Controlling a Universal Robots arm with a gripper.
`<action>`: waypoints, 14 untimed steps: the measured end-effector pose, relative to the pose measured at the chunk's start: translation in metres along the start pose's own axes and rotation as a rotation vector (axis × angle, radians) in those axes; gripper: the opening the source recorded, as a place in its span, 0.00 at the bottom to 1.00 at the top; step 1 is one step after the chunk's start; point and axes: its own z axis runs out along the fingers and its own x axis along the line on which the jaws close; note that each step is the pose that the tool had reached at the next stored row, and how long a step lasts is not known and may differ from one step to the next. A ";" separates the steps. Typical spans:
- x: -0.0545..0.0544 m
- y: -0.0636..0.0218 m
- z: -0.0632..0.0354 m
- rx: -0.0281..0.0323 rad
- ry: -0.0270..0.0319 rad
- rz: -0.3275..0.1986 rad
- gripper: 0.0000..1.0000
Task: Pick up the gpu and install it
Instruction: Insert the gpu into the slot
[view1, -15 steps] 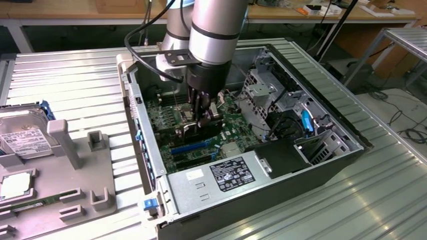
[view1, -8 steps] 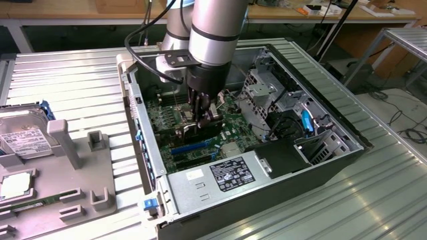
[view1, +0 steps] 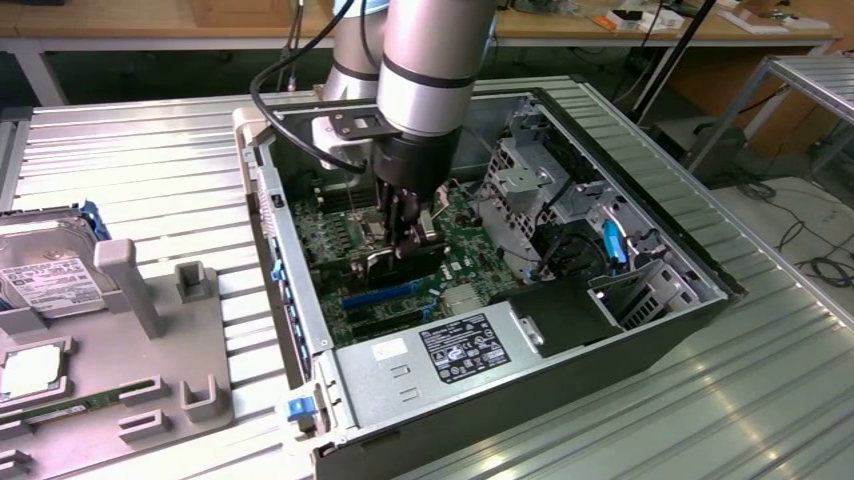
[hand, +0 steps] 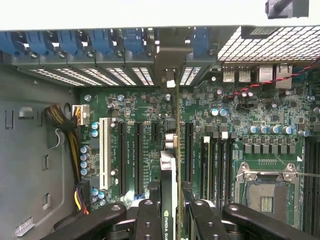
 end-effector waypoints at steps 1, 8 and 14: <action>0.000 -0.0003 0.0002 0.0002 -0.0002 0.000 0.27; 0.000 -0.0019 0.0019 0.0012 -0.0035 0.000 0.27; 0.000 -0.0057 0.0019 0.0027 -0.0036 0.000 0.27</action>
